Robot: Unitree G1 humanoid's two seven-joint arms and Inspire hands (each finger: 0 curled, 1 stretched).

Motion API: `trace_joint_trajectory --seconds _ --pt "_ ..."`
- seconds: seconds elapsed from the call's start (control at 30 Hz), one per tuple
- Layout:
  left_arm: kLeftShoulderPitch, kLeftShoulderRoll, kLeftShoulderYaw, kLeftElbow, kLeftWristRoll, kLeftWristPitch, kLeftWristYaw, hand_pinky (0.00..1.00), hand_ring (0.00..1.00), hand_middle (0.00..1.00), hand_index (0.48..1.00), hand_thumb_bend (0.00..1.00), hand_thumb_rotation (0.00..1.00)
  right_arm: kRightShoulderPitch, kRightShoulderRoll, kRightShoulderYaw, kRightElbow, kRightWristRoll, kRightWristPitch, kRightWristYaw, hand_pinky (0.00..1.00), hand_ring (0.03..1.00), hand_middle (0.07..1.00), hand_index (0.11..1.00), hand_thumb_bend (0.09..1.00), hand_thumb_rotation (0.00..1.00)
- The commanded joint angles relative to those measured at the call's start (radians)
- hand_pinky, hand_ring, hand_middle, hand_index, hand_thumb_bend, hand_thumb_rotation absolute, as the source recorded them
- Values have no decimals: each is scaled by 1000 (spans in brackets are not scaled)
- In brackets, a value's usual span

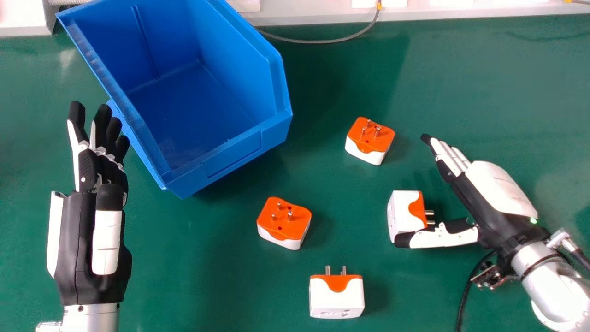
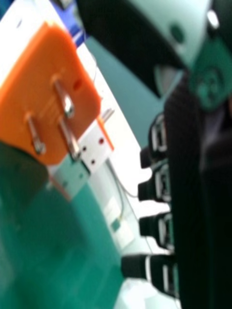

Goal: Pick all objects and put in blue box

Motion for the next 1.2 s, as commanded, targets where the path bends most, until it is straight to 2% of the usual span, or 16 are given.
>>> trace_joint_trajectory --seconds 0.0,0.13,0.23,0.33,0.5,0.6,0.7,0.9,1.07,1.17 --pt "-1 3 0 -1 3 -18 -2 1000 1000 1000 1000 831 885 5 25 14 8 3 1 14 812 1000 1000 1000 1000 625" --pt "9 0 -5 -26 1 -12 1 1000 1000 1000 1000 832 886 19 38 15 7 13 -9 10 797 1000 1000 1000 1000 620" --pt "8 1 -5 -21 -3 -13 -4 1000 1000 1000 1000 830 886 38 43 25 4 14 -20 -2 789 1000 1000 1000 1000 614" --pt "9 -1 -7 -27 0 -9 -2 1000 1000 1000 1000 830 885 53 45 28 -9 25 -31 -3 804 1000 1000 1000 1000 612" --pt "4 2 -5 -15 4 -14 -1 1000 1000 1000 1000 829 885 84 64 31 -33 38 -53 -19 811 999 1000 1000 1000 623" --pt "5 2 -5 -18 4 -14 0 1000 1000 1000 1000 829 885 98 71 35 -37 48 -62 -20 808 997 1000 1000 1000 625" --pt "7 0 -6 -24 10 -10 7 1000 1000 1000 1000 829 885 111 70 38 -45 50 -75 -22 804 994 1000 1000 1000 624" --pt "0 -1 -4 -7 15 -15 14 1000 1000 1000 1000 834 885 138 68 27 -68 79 -103 5 804 993 1000 1000 1000 615" --pt "5 -1 -7 -23 27 -17 26 1000 1000 1000 1000 832 886 157 69 35 -87 80 -114 3 813 996 1000 1000 1000 590" --pt "6 -1 -7 -24 28 -17 29 1000 1000 1000 1000 830 887 161 70 39 -99 73 -108 -1 814 996 1000 1000 1000 585"
